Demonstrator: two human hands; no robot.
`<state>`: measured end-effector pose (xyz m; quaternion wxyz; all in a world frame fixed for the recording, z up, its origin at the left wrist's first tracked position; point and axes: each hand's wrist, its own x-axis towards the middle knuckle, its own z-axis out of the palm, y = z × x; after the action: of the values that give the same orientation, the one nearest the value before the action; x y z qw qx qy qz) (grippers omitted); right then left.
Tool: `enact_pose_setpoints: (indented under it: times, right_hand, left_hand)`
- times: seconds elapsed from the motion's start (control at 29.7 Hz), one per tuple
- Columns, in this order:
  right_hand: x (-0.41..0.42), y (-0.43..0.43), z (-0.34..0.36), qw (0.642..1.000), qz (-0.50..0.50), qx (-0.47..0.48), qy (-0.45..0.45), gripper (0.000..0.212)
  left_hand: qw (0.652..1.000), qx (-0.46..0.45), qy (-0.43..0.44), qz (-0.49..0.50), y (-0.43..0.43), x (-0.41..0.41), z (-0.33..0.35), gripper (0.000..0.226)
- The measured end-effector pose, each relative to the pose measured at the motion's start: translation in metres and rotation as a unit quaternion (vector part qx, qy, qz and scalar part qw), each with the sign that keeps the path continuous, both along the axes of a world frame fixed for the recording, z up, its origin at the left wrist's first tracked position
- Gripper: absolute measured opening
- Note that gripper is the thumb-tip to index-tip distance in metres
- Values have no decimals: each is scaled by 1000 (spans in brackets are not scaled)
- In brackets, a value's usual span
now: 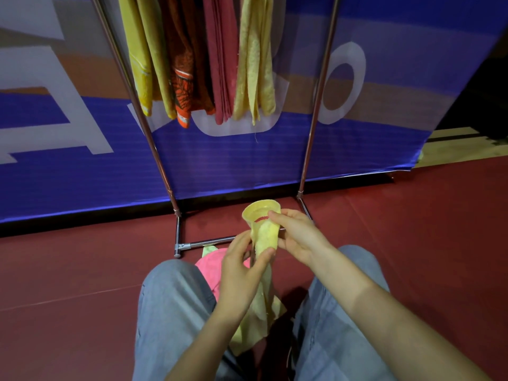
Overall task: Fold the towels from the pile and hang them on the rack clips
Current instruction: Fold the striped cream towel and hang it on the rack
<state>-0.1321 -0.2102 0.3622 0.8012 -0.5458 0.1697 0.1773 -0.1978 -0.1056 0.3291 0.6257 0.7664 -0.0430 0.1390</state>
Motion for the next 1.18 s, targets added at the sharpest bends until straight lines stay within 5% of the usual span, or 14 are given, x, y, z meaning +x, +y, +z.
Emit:
enact_pose_setpoints:
  times: [0.34,0.57,0.84,0.98,1.18]
  right_hand:
    - [-8,1,9,999,24,-7,-36,37]
    - [-14,-11,18,951,214,-125,-184,21]
    - [-12,-20,13,881,258,-252,-306,24]
    - [-15,-18,12,858,265,-270,-347,30]
    - [-19,-20,6,872,290,-230,-320,25]
  left_hand:
    - [1000,16,8,-4,14,7,2,26]
    - [998,-22,51,-16,22,5,3,11]
    - [998,-30,47,-30,28,2,3,57]
    - [997,-35,44,-47,26,0,5,58]
    - [993,-68,83,-45,24,-3,4,49]
